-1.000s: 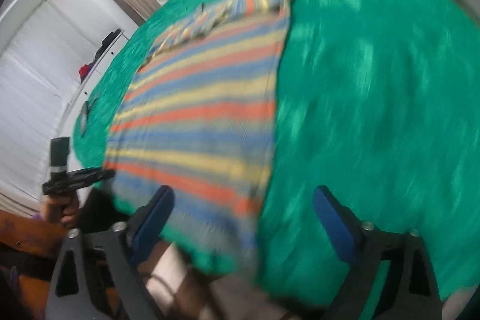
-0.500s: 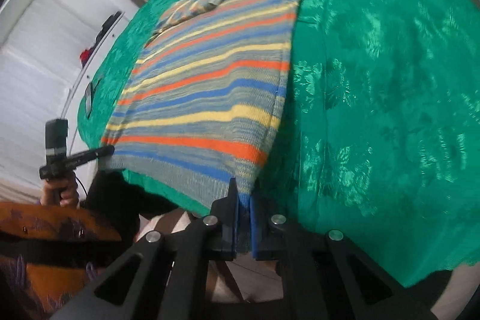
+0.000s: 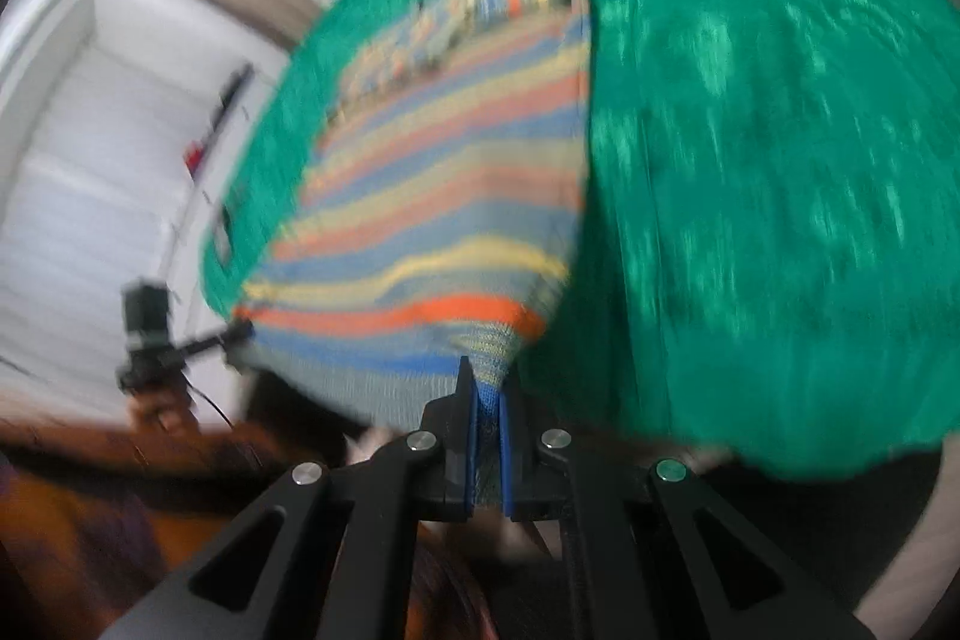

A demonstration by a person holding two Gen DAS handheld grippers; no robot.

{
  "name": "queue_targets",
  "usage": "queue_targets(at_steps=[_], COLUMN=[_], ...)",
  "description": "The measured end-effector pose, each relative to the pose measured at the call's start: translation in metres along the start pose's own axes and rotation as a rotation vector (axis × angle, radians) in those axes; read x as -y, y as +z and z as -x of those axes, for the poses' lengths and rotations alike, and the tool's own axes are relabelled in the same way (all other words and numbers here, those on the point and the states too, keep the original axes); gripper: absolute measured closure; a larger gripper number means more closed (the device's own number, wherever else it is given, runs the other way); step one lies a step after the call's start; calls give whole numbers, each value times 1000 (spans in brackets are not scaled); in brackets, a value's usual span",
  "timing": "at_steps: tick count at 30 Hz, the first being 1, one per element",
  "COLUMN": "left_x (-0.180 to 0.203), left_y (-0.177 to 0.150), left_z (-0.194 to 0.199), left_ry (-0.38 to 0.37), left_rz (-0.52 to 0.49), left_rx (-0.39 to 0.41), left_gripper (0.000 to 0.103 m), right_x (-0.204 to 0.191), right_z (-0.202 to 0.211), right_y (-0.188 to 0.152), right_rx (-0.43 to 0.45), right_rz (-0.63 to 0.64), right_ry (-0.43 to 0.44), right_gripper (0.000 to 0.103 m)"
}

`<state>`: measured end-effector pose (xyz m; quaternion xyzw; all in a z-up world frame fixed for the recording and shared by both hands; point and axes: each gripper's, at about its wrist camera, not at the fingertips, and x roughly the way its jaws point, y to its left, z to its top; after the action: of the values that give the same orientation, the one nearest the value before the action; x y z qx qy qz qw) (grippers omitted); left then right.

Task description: Fold small clothes

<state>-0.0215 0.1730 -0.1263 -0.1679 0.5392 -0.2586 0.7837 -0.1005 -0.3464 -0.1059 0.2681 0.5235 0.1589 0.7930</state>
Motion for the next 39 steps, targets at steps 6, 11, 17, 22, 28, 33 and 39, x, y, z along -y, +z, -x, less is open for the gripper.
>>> queue_targets(at_steps=[6,11,17,22,28,33,39], left_x=[5,3,-14,-25,-23,-6,11], left_y=[123,236,336,346,319,275,219], left_z=[-22,-78,-152,-138,-120,-121,-117], left_ry=[-7,98,312,288,257,165,148], left_rz=[-28,-46,103,178,95,68,2], left_rx=[136,156,144,224,246,197,133], left_gripper=[100,99,64,28,26,26,26], right_x=[6,13,38,47,28,-21,-63], right_z=[-21,-64,-125,-123,-116,-188,-259], right_y=[121,235,345,358,336,341,394], right_rx=[129,181,261,380,283,-52,51], right_rz=[28,36,-88,-155,14,64,32], right_ry=[52,18,-24,-116,-90,78,1], right_gripper=[98,98,92,47,47,47,47])
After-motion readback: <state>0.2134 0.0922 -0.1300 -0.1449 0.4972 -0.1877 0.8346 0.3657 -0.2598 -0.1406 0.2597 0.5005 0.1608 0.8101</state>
